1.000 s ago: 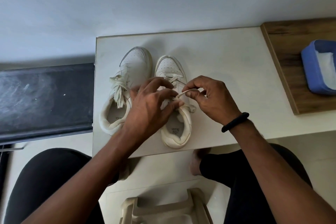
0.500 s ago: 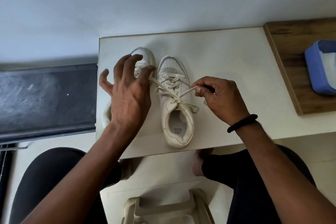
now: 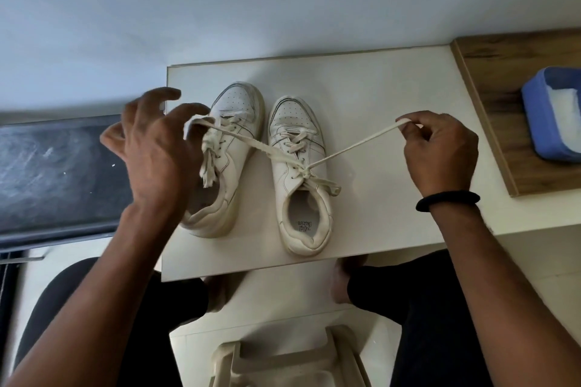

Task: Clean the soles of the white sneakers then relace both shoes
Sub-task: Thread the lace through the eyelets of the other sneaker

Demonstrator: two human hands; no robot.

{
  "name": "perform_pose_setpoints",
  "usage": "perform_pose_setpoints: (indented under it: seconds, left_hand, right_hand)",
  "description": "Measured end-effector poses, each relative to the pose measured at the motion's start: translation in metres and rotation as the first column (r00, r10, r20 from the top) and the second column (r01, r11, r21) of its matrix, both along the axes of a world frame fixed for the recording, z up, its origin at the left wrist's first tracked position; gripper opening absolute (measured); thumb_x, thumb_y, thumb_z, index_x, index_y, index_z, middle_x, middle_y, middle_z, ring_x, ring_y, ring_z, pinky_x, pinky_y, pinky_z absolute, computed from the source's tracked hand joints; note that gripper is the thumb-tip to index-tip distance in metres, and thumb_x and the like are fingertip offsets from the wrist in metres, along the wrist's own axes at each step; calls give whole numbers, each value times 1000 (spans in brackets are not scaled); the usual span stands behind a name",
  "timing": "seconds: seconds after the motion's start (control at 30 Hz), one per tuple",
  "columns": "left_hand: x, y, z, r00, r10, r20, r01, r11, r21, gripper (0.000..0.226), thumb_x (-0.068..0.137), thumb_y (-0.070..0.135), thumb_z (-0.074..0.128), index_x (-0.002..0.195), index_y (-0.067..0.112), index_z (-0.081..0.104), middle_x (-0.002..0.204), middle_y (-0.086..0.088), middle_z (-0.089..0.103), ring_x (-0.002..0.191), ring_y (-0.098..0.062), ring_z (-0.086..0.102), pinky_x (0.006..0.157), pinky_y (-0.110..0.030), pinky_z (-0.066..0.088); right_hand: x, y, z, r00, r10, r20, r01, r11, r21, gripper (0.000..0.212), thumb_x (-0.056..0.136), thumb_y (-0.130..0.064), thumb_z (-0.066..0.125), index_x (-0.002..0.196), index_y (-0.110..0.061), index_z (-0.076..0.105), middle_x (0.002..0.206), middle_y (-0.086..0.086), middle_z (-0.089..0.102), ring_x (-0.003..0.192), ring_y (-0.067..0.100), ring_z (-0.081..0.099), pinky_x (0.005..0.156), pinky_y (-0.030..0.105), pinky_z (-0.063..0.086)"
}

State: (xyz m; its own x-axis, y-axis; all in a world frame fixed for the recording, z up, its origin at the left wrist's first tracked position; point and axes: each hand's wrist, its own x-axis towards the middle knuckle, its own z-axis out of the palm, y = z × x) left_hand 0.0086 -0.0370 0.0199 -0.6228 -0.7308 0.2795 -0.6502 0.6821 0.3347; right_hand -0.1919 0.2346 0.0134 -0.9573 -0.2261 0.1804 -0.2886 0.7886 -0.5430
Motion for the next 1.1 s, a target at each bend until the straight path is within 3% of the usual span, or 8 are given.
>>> perform_pose_setpoints:
  seconds: [0.2, 0.33, 0.43, 0.57, 0.7, 0.83, 0.93, 1.1]
  left_hand:
    - [18, -34, 4, 988, 25, -151, -3, 989, 145, 29, 96, 37, 67, 116, 20, 80, 117, -12, 73, 105, -35, 66, 86, -41, 49]
    - [21, -40, 2, 987, 50, -156, -21, 984, 180, 28, 100, 28, 63, 123, 21, 78, 114, -16, 73, 99, -37, 68, 85, -40, 50]
    - [19, -37, 0, 983, 97, -155, -72, 985, 159, 44, 99, 7, 47, 137, 16, 67, 126, -22, 65, 110, -39, 63, 94, -42, 49]
    - [1, 4, 16, 958, -38, -285, 32, 999, -23, 45, 94, -1, 43, 130, 10, 67, 127, -19, 62, 116, -32, 56, 96, -38, 42]
    - [-19, 67, 16, 862, -379, -337, 437, 892, 113, 16, 105, 19, 62, 114, 12, 73, 97, -3, 68, 78, -15, 63, 73, -37, 53]
    - [-21, 91, 0, 850, -442, -288, 516, 810, 280, 16, 99, 31, 71, 110, 21, 77, 90, 9, 65, 66, -4, 60, 65, -28, 52]
    - [-20, 87, -7, 834, -482, -270, 551, 756, 352, 14, 96, 22, 75, 109, 22, 80, 94, 7, 65, 70, 5, 59, 68, -7, 44]
    - [-22, 73, -11, 820, -525, -229, 570, 714, 406, 18, 95, 14, 74, 110, 20, 81, 98, 4, 69, 77, 0, 58, 73, -2, 38]
  right_hand:
    - [-2, 2, 0, 969, -69, 237, 134, 954, -269, 25, 96, -8, 54, 98, -18, 77, 78, -1, 75, 66, 12, 72, 72, 30, 61]
    - [-5, -3, 5, 918, -19, 396, 267, 767, -583, 27, 92, 2, 55, 98, -13, 77, 91, 5, 77, 78, 20, 75, 73, 30, 58]
    - [0, -6, 12, 849, 56, 526, 350, 687, -638, 30, 92, -3, 54, 101, -20, 77, 91, 2, 74, 78, 19, 73, 69, 25, 50]
    - [3, -10, 5, 903, 30, 428, 246, 781, -574, 32, 90, -5, 56, 96, -26, 79, 78, -8, 62, 71, 11, 58, 67, 30, 48]
    - [5, -11, 3, 970, 14, 243, 116, 852, -510, 23, 91, -13, 64, 97, -29, 80, 81, 7, 59, 64, 12, 46, 65, 27, 44]
    - [13, -16, 12, 948, 85, 308, 146, 743, -653, 26, 93, -5, 59, 103, -18, 79, 82, -1, 71, 67, 14, 62, 67, 29, 55]
    - [15, -20, 17, 914, 131, 384, 218, 640, -736, 26, 93, -5, 56, 107, -12, 77, 94, 6, 76, 83, 20, 71, 72, 31, 53]
    - [17, -20, 23, 872, 225, 435, 279, 502, -819, 30, 98, -27, 52, 107, -10, 75, 98, 10, 75, 89, 24, 71, 74, 32, 54]
